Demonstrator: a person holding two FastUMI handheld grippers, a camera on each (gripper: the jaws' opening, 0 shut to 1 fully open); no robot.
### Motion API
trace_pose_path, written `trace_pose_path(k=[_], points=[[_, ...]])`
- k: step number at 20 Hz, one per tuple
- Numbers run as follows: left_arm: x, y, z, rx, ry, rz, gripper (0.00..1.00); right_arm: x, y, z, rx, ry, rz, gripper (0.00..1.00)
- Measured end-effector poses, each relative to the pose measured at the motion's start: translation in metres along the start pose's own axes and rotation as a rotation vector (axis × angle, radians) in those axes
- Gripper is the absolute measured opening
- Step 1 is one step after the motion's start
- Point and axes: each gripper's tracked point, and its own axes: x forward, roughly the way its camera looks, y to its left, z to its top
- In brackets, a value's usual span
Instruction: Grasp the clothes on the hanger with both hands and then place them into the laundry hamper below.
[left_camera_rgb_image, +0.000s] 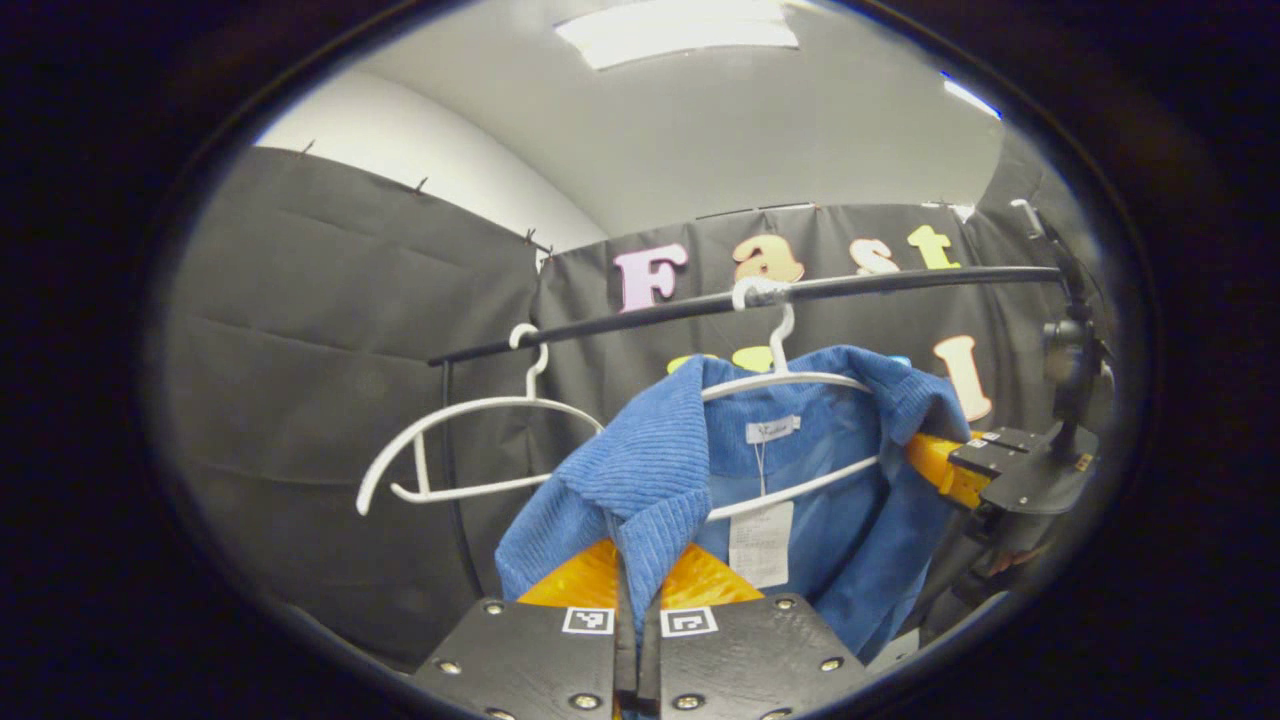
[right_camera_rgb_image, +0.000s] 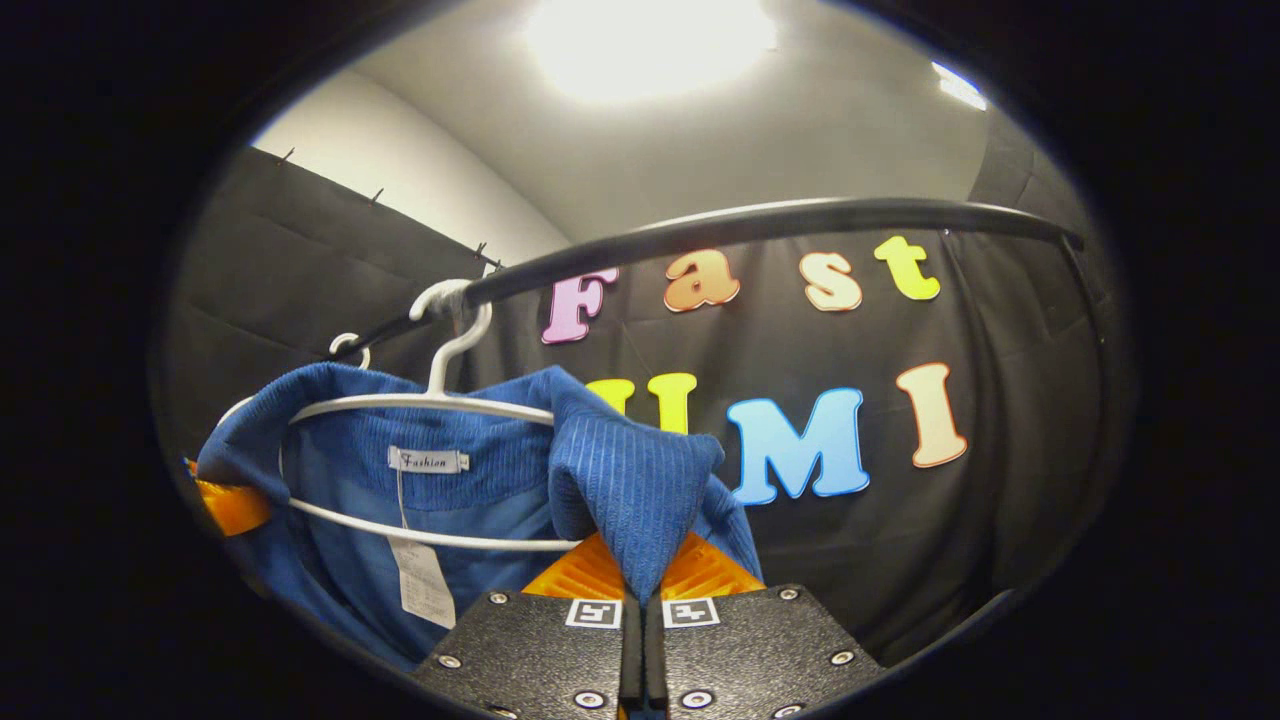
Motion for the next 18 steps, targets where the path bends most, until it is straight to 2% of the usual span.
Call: trace_pose_path(k=[9, 14, 18], points=[[-0.004, 0.046, 0.063, 0.066, -0.098, 0.04, 0.0, 0.019, -0.042, 0.048, -0.027, -0.115, -0.089, 0.01], [0.012, 0.069, 0.078, 0.112, -0.134, 0.049, 0.0, 0.025, -0.077, 0.049, -0.035, -0.145, -0.17, 0.01], [0.039, 0.08, 0.073, 0.121, -0.128, 0.028, 0.0, 0.04, -0.1, 0.033, -0.046, -0.11, -0.222, 0.0]])
